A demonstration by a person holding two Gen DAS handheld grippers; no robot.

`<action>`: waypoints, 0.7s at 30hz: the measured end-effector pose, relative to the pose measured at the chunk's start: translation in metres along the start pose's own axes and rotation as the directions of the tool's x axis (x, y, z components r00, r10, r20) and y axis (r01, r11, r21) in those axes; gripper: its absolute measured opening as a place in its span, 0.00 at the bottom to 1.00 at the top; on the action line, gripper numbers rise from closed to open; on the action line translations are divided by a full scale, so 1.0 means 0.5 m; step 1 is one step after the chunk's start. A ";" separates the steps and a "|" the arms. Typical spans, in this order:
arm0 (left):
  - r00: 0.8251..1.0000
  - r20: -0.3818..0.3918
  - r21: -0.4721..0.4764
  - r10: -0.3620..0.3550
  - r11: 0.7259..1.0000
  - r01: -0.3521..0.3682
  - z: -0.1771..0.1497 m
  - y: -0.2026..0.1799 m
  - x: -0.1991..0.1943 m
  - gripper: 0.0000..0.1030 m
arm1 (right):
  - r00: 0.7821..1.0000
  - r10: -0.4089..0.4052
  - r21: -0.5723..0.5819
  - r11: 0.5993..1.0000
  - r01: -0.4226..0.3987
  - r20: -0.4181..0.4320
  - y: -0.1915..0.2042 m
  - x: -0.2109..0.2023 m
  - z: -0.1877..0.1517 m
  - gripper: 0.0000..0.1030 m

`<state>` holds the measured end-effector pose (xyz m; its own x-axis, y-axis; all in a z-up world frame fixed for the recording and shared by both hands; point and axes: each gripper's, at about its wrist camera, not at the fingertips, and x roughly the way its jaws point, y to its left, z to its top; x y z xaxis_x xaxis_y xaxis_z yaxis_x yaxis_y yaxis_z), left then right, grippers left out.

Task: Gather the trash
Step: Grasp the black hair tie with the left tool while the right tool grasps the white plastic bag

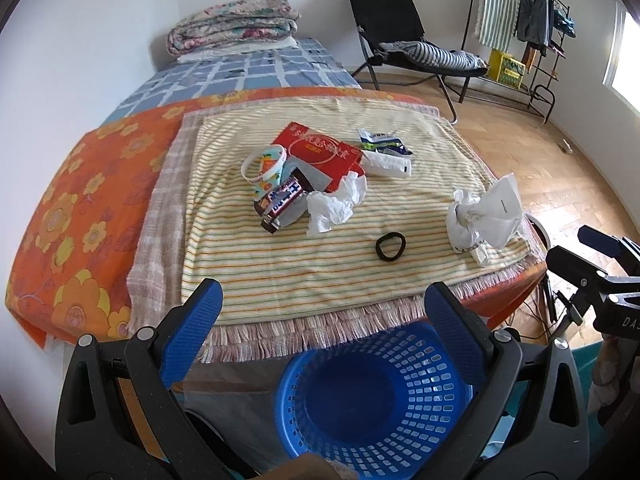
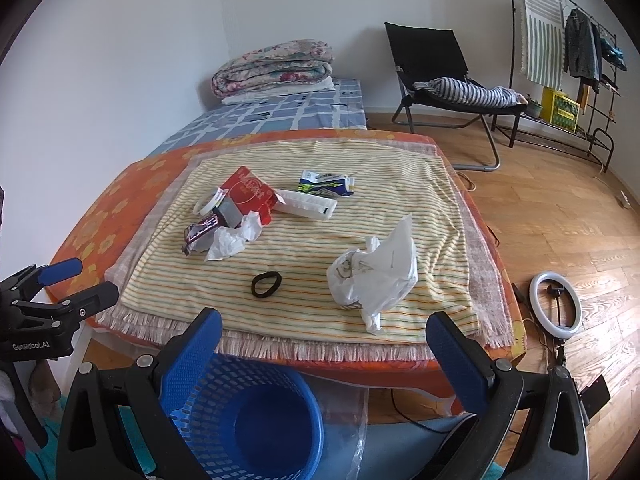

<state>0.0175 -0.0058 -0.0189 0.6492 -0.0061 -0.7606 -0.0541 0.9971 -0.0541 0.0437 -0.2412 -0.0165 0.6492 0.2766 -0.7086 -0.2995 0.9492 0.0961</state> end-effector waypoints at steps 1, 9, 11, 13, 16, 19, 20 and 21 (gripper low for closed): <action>1.000 -0.007 0.000 -0.002 1.000 0.002 0.002 0.000 0.004 1.00 | 1.000 -0.006 0.003 1.000 0.006 0.001 -0.002 0.001 0.001 1.00; 0.999 -0.030 0.025 -0.012 1.000 0.012 0.019 -0.003 0.042 1.00 | 0.999 -0.038 -0.014 0.999 0.038 0.004 -0.007 0.009 0.008 1.00; 0.999 -0.036 0.028 -0.033 0.999 0.034 0.027 -0.001 0.054 1.00 | 0.999 -0.039 -0.020 0.999 0.039 0.012 -0.008 0.012 0.008 1.00; 0.998 -0.040 0.025 -0.046 0.999 0.047 0.035 0.001 0.067 1.00 | 0.999 -0.031 -0.029 0.999 0.032 0.028 -0.012 0.014 0.006 1.00; 0.998 -0.044 0.033 -0.043 0.998 0.044 0.046 0.004 0.088 1.00 | 0.999 -0.027 -0.044 0.999 0.028 0.033 -0.021 0.020 0.011 1.00; 0.998 -0.060 0.059 -0.030 0.998 0.033 0.055 0.003 0.114 1.00 | 1.000 -0.014 -0.027 1.000 0.014 0.000 -0.040 0.034 0.018 1.00; 0.997 -0.067 0.060 -0.031 0.998 0.035 0.058 0.003 0.121 1.00 | 1.000 -0.006 -0.017 1.000 0.005 -0.013 -0.049 0.042 0.021 1.00; 0.996 -0.078 0.059 -0.039 0.997 0.043 0.060 0.001 0.130 1.00 | 1.000 -0.001 -0.011 1.000 0.001 -0.023 -0.058 0.050 0.024 1.00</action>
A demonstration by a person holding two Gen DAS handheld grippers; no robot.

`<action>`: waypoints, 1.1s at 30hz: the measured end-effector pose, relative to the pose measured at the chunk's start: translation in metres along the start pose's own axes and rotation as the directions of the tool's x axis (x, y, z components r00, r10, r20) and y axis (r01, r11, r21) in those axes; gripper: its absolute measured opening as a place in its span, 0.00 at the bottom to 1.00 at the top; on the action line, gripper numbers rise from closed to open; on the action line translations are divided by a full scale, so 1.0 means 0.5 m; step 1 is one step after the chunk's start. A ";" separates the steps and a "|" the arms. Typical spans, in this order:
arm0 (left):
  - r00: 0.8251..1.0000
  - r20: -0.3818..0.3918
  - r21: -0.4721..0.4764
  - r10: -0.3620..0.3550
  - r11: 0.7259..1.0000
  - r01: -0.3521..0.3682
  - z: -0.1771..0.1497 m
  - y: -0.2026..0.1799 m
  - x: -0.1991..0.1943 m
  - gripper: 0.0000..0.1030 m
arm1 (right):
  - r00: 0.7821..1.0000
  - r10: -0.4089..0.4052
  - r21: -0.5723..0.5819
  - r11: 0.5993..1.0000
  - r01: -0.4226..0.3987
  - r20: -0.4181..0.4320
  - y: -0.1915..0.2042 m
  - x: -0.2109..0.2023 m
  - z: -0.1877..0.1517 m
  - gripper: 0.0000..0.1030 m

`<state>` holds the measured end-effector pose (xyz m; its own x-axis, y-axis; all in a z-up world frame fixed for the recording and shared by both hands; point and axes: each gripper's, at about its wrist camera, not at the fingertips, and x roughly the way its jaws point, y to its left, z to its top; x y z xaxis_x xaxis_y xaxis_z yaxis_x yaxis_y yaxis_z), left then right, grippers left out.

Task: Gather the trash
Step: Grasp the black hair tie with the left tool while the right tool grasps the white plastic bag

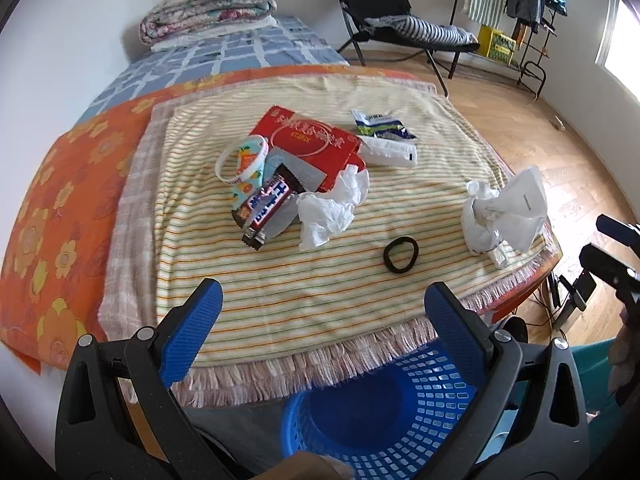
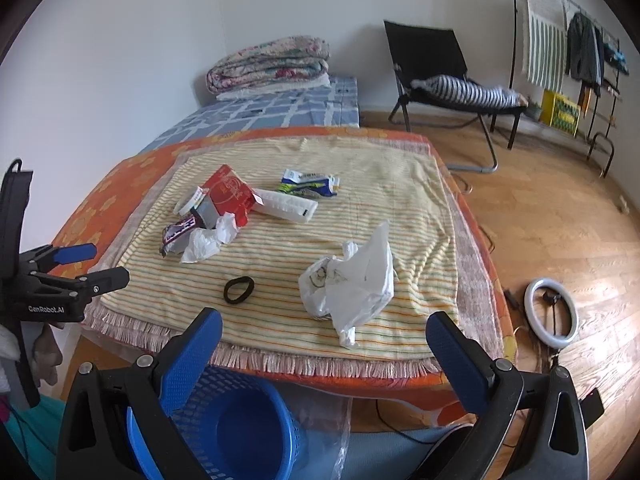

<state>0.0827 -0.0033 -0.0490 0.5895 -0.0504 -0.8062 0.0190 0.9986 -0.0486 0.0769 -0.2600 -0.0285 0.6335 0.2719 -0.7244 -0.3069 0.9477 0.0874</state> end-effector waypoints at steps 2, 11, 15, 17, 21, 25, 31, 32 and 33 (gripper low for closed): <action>1.000 -0.014 0.001 0.000 1.000 0.000 0.005 -0.006 0.014 1.00 | 1.000 -0.002 0.011 1.000 0.003 -0.025 -0.016 0.016 0.008 1.00; 0.990 -0.117 0.066 -0.073 0.995 0.081 0.010 -0.075 0.097 1.00 | 0.989 0.068 0.061 0.996 -0.060 -0.129 -0.066 0.102 0.046 1.00; 0.984 -0.150 0.076 -0.096 0.991 0.108 0.015 -0.101 0.133 0.94 | 0.980 0.073 0.052 0.997 -0.065 -0.183 -0.067 0.156 0.055 0.99; 0.981 -0.163 0.074 -0.101 0.991 0.114 0.022 -0.108 0.150 0.85 | 0.972 0.099 0.071 0.994 -0.086 -0.211 -0.070 0.181 0.056 0.98; 0.976 -0.191 0.063 -0.107 0.991 0.121 0.032 -0.115 0.191 0.75 | 0.958 0.142 0.104 0.987 -0.119 -0.249 -0.073 0.219 0.057 0.97; 0.968 -0.227 0.049 -0.107 0.991 0.121 0.038 -0.116 0.231 0.65 | 0.951 0.153 0.138 0.983 -0.119 -0.267 -0.084 0.246 0.062 0.94; 0.957 -0.257 0.024 -0.134 0.989 0.144 0.043 -0.119 0.270 0.57 | 0.950 0.153 0.152 0.982 -0.115 -0.272 -0.089 0.263 0.070 0.94; 0.955 -0.264 0.020 -0.137 0.989 0.147 0.043 -0.118 0.276 0.52 | 0.950 0.154 0.154 0.981 -0.114 -0.274 -0.090 0.267 0.070 0.93; 0.956 -0.262 0.020 -0.134 0.989 0.144 0.044 -0.118 0.279 0.52 | 0.948 0.155 0.159 0.981 -0.114 -0.278 -0.092 0.270 0.069 0.93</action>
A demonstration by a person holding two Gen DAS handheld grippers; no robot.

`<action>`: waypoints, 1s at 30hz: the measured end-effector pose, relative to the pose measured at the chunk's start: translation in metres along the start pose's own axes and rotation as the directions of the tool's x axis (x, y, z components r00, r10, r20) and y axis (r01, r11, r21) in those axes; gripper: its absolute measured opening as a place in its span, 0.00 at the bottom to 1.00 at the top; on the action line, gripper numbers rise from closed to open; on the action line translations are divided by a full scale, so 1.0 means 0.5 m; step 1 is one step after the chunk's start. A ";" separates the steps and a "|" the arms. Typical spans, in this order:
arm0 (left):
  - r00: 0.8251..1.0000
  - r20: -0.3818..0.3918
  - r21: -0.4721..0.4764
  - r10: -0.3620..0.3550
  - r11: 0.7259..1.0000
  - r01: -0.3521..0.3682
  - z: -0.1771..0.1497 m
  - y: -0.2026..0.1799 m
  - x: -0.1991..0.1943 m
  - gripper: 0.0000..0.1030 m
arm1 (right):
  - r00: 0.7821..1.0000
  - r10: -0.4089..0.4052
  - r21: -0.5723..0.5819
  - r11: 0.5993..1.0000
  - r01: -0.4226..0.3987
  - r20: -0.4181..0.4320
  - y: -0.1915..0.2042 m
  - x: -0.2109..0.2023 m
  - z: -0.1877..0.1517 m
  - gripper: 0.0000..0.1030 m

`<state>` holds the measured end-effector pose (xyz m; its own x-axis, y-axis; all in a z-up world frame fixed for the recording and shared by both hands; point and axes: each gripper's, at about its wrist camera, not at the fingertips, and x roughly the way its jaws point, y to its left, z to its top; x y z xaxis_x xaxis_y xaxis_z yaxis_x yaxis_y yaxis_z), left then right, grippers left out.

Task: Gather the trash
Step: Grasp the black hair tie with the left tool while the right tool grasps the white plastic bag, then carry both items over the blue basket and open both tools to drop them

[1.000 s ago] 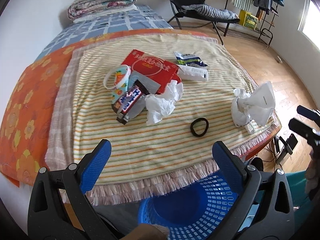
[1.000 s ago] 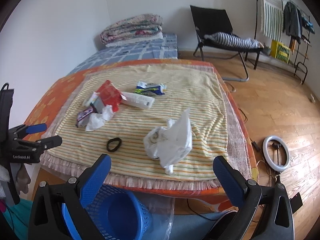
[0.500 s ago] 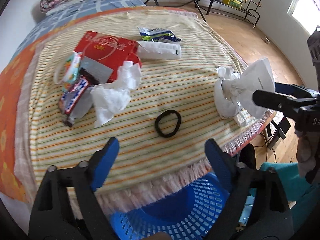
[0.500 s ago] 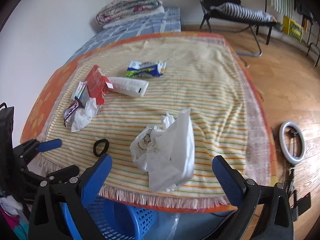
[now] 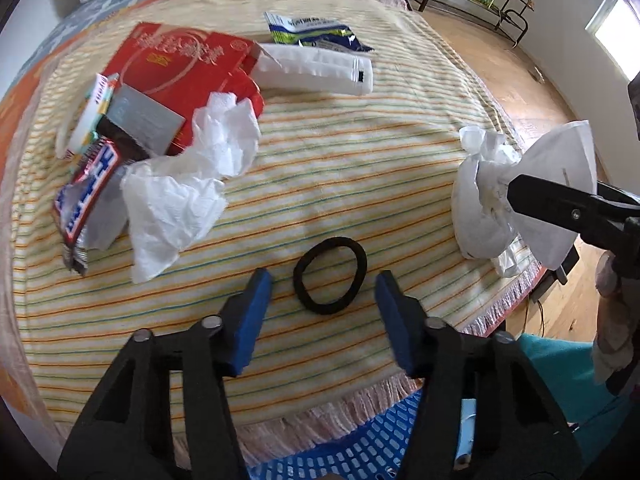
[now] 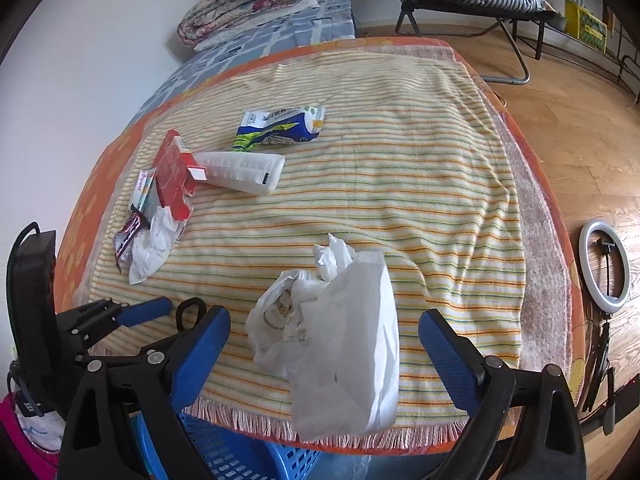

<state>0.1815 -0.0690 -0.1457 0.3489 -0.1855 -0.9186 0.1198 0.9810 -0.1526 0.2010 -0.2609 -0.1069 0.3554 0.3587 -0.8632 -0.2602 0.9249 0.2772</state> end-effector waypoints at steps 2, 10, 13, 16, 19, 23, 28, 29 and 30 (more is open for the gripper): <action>1.000 0.004 0.006 -0.008 1.000 0.008 0.001 -0.003 0.000 0.44 | 1.000 0.005 0.008 1.000 -0.005 -0.013 -0.002 0.007 0.000 0.89; 1.000 0.002 -0.003 -0.021 1.000 0.021 -0.002 -0.004 -0.005 0.15 | 0.998 0.032 -0.001 0.999 -0.032 -0.050 0.009 0.031 -0.008 0.75; 1.000 0.012 -0.009 -0.019 1.000 0.020 -0.008 0.001 -0.017 0.14 | 0.998 0.040 0.000 0.999 -0.040 -0.055 0.009 0.034 -0.009 0.64; 1.000 0.026 -0.012 -0.017 1.000 0.017 -0.013 0.007 -0.030 0.13 | 0.997 0.048 0.006 0.999 -0.048 -0.055 0.004 0.033 -0.010 0.50; 0.999 0.039 -0.017 -0.015 1.000 0.016 -0.014 0.012 -0.041 0.11 | 0.997 0.066 0.017 0.998 -0.065 -0.043 -0.002 0.025 -0.011 0.45; 0.998 0.056 -0.034 -0.025 0.999 0.027 -0.011 0.022 -0.054 0.11 | 0.998 0.067 0.014 0.998 -0.067 -0.016 -0.002 0.010 -0.011 0.41; 0.996 0.081 -0.026 -0.033 0.999 0.035 -0.018 0.027 -0.083 0.11 | 0.996 0.090 0.006 0.996 -0.090 0.031 0.009 -0.027 -0.009 0.40; 0.996 0.086 -0.026 -0.036 0.999 0.038 -0.024 0.030 -0.092 0.11 | 0.995 0.093 0.001 0.996 -0.094 0.037 0.013 -0.033 -0.010 0.40; 0.995 0.091 -0.025 -0.037 0.999 0.040 -0.029 0.033 -0.102 0.11 | 0.994 0.099 -0.006 0.995 -0.099 0.042 0.019 -0.039 -0.011 0.40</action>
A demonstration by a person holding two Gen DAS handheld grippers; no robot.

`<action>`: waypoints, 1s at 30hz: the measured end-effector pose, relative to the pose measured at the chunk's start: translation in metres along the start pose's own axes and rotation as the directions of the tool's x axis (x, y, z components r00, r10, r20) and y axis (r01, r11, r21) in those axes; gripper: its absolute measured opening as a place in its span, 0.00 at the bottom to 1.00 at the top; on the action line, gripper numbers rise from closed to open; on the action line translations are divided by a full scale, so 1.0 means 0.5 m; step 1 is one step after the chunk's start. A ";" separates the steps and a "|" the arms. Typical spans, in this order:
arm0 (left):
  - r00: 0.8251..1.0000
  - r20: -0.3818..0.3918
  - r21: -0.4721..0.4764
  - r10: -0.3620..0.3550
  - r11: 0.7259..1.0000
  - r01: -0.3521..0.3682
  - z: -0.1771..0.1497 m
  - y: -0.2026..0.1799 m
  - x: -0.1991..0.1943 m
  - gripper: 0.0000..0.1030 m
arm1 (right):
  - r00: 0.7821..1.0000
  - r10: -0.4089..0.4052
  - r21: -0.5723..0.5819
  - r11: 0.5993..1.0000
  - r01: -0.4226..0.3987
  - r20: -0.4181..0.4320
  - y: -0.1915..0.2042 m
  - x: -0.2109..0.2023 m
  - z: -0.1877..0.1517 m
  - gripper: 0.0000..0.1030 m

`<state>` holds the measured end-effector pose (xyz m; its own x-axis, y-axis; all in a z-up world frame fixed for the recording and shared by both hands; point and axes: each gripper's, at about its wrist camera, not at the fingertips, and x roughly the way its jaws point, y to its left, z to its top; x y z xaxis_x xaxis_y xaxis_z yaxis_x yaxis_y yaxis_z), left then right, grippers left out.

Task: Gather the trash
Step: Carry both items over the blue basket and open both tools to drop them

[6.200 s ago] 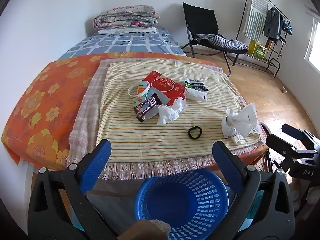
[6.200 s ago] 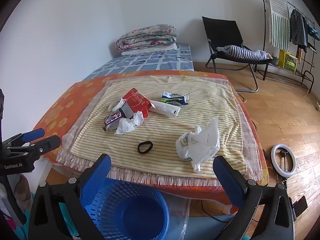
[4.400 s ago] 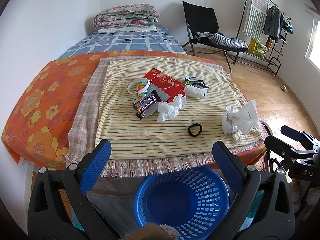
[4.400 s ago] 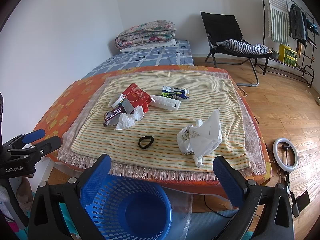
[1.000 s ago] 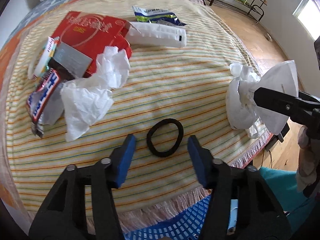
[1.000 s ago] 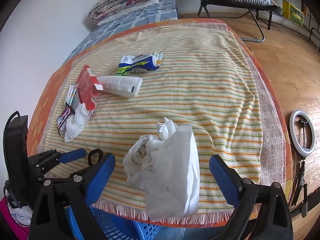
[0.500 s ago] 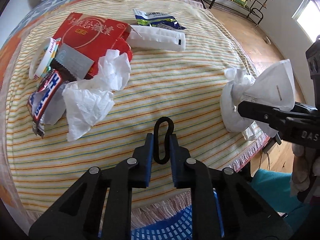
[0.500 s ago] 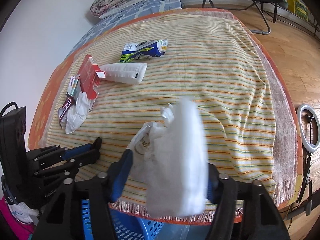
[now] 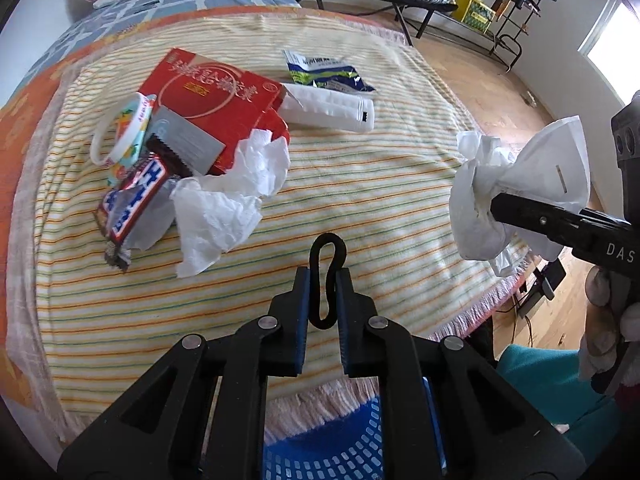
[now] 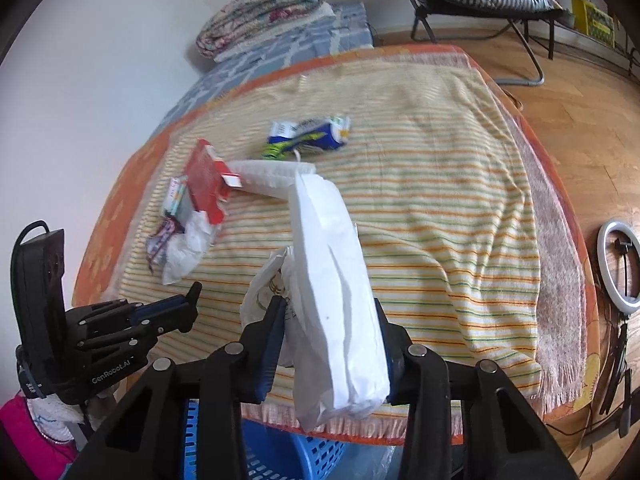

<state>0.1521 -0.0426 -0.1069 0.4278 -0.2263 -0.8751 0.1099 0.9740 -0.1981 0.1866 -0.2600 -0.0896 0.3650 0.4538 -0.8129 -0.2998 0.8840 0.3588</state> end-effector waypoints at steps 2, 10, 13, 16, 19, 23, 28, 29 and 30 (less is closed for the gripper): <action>1.000 0.009 0.005 -0.005 1.000 0.005 -0.009 0.004 -0.018 0.11 | 1.000 0.013 -0.018 1.000 -0.013 0.008 0.015 -0.013 -0.005 0.40; 1.000 0.021 0.011 -0.008 1.000 0.008 -0.061 0.024 -0.066 0.11 | 0.999 0.035 -0.130 0.991 -0.033 0.010 0.093 -0.039 -0.049 0.40; 1.000 0.024 0.020 -0.003 1.000 0.003 -0.092 0.029 -0.085 0.11 | 0.999 0.038 -0.167 0.985 -0.036 0.005 0.120 -0.045 -0.069 0.40; 1.000 0.027 0.031 0.005 1.000 -0.006 -0.121 0.032 -0.100 0.11 | 0.999 0.036 -0.209 0.977 -0.034 0.009 0.147 -0.053 -0.090 0.40; 1.000 0.023 0.030 0.003 1.000 -0.004 -0.149 0.034 -0.113 0.11 | 0.999 0.042 -0.241 0.970 -0.038 0.009 0.171 -0.057 -0.113 0.40; 1.000 0.018 0.024 0.005 1.000 -0.005 -0.184 0.039 -0.124 0.11 | 0.999 0.047 -0.271 0.961 -0.049 -0.011 0.194 -0.055 -0.156 0.40; 1.000 0.003 0.016 -0.006 1.000 0.006 -0.235 0.041 -0.131 0.11 | 0.998 0.051 -0.302 0.951 -0.060 -0.037 0.214 -0.049 -0.211 0.40; 1.000 0.000 0.014 -0.010 1.000 0.010 -0.245 0.041 -0.132 0.11 | 0.998 0.049 -0.309 0.949 -0.060 -0.044 0.217 -0.045 -0.222 0.40; 1.000 -0.003 0.014 -0.011 1.000 0.012 -0.254 0.040 -0.131 0.11 | 0.998 0.049 -0.311 0.948 -0.061 -0.048 0.218 -0.045 -0.229 0.40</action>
<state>0.0123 -0.0068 -0.1093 0.4235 -0.2374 -0.8742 0.1270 0.9711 -0.2022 0.0449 -0.1866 -0.0847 0.3076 0.4905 -0.8154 -0.5808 0.7755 0.2474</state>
